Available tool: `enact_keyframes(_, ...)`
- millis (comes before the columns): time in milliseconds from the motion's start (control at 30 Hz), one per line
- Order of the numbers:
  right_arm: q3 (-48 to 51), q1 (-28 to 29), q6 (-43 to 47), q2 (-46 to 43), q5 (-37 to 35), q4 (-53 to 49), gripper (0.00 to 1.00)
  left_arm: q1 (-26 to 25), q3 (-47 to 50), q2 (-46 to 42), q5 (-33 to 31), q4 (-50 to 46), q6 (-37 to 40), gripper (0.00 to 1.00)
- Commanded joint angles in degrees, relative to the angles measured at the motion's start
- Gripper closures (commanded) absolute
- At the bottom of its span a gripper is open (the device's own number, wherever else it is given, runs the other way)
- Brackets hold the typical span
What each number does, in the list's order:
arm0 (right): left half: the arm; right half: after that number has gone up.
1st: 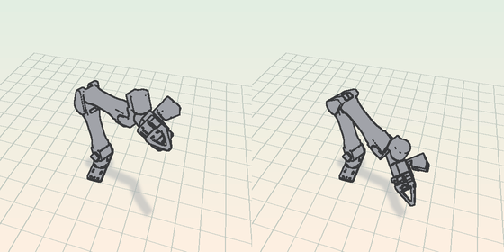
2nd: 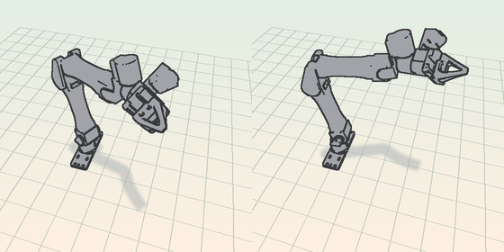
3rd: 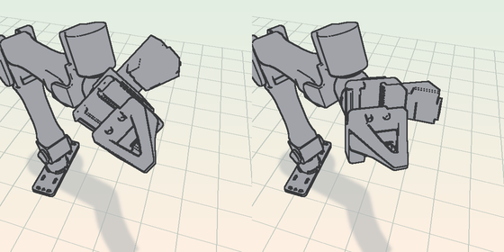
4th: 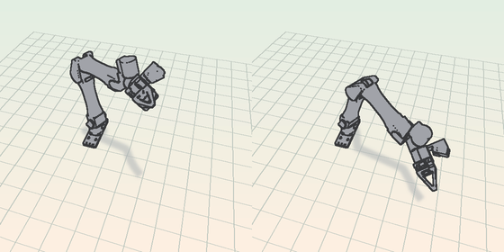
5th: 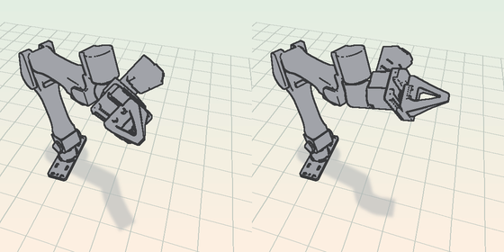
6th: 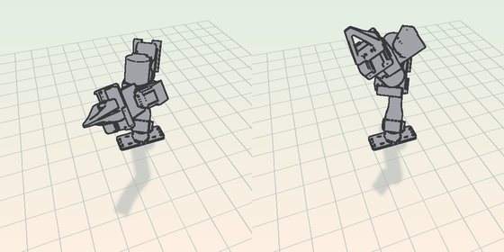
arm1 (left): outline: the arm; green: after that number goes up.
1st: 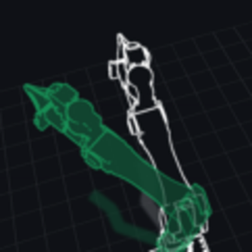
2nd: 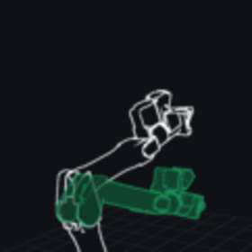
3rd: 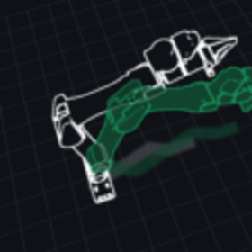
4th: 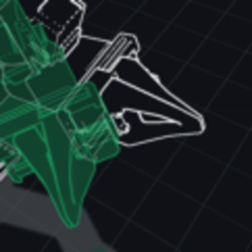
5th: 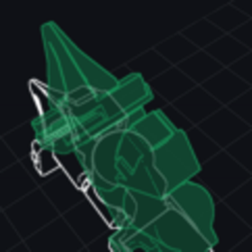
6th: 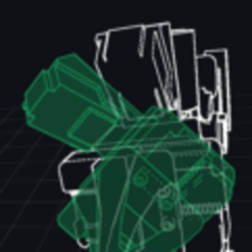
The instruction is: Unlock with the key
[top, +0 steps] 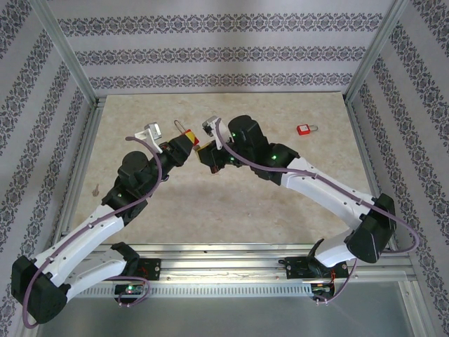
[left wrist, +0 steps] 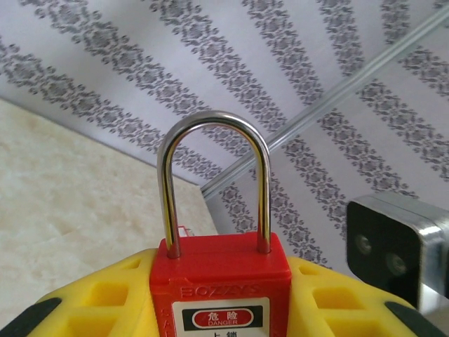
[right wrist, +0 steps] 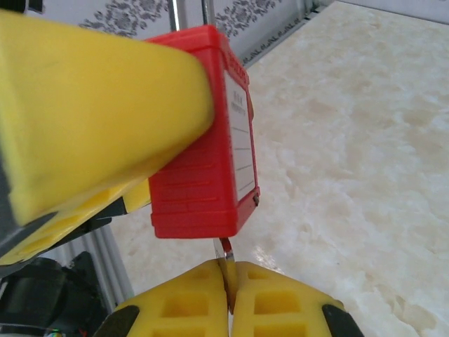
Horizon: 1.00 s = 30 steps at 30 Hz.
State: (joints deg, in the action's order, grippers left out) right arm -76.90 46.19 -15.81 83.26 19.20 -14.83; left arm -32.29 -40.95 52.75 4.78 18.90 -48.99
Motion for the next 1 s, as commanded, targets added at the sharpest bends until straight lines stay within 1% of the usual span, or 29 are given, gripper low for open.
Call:
enact_keyframes(0,-0.14,-3.79,-2.95,-1.67,-0.19,15.88,1.00,-2.67,2.16,-1.64,15.93,1.59,3.50,1.00)
enact_keyframes(200,0.55,-7.20,-5.19,-2.11,5.33,17.64,1.00,0.17,2.60,-0.63,20.97,7.98,3.05,1.00)
enact_keyframes(267,0.35,-8.08,-5.63,-2.13,6.95,17.73,1.00,1.03,3.14,0.32,23.45,12.25,2.65,1.00)
enact_keyframes(433,0.25,-10.86,-7.36,-2.19,10.51,18.21,1.00,2.75,2.49,1.82,27.43,15.77,2.19,1.00)
enact_keyframes(567,0.19,-12.68,-9.01,-1.92,14.72,19.29,1.00,4.35,2.93,2.67,31.07,20.44,0.79,1.00)
enact_keyframes(633,0.18,-13.12,-9.26,-1.89,15.72,19.48,1.00,5.03,3.13,3.22,32.48,22.58,0.28,1.00)
enact_keyframes(767,-0.73,-14.52,-10.52,-1.07,19.09,19.49,1.00,7.17,3.61,4.97,35.63,29.11,-1.83,1.00)
enact_keyframes(967,-2.23,-15.92,-11.18,0.08,22.09,18.48,1.00,7.51,0.45,7.36,38.36,28.10,0.25,1.00)
